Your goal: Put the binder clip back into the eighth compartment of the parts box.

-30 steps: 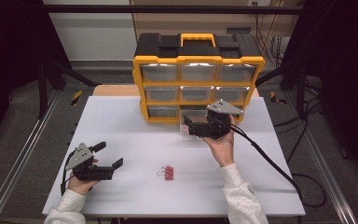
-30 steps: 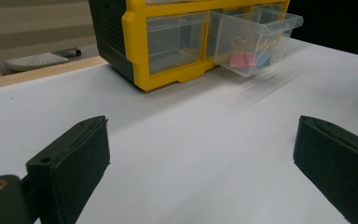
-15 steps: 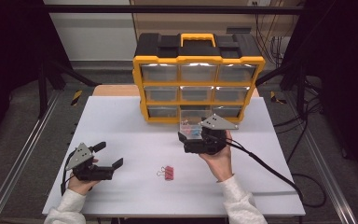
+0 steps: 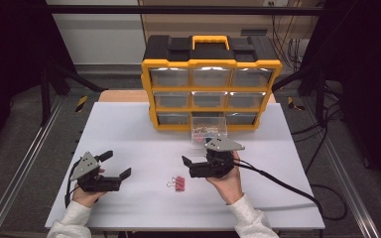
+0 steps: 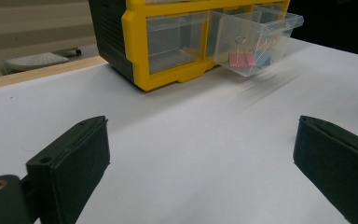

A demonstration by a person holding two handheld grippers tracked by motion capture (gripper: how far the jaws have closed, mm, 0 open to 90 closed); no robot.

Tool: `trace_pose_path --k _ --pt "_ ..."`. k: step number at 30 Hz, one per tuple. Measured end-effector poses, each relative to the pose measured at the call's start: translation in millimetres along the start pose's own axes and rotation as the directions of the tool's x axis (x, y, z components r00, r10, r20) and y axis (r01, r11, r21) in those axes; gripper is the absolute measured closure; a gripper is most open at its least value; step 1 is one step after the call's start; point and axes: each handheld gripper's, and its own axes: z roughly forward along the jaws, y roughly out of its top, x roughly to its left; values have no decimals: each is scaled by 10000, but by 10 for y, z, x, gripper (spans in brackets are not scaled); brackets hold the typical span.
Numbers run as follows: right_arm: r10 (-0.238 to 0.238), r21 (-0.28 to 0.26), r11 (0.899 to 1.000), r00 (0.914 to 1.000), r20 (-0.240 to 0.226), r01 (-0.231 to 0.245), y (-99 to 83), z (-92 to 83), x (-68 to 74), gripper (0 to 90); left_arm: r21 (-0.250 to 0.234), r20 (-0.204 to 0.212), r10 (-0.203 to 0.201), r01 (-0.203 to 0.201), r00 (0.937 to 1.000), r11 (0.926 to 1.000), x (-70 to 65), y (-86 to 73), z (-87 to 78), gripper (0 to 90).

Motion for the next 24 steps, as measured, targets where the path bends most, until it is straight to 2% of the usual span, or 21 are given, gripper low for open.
trace_pose_path --k 4,10,12,17,19,24 --pt "-185 191 9996 9998 45 184 -55 39 48 36 19 -32 -10 10 10000 10000 2 -2 2 31" --pt "-188 542 9983 9997 -181 197 -136 118 121 33 -27 -33 3 -3 10000 10000 3 5 -6 31" --pt "-404 638 9971 9989 -233 418 -157 143 164 32 -42 -36 -5 5 10000 10000 3 6 -7 31" --pt "-609 942 9935 9975 -344 639 -224 217 257 26 -16 -29 21 -21 10000 10000 2 5 -8 31" --pt "-480 1048 9931 9976 -496 530 -252 247 283 26 -33 -29 17 -17 10000 10000 2 8 -9 31" --pt "-593 1329 9889 9969 -516 657 -310 301 339 29 -41 -32 1 -1 10000 10000 5 7 -8 31"
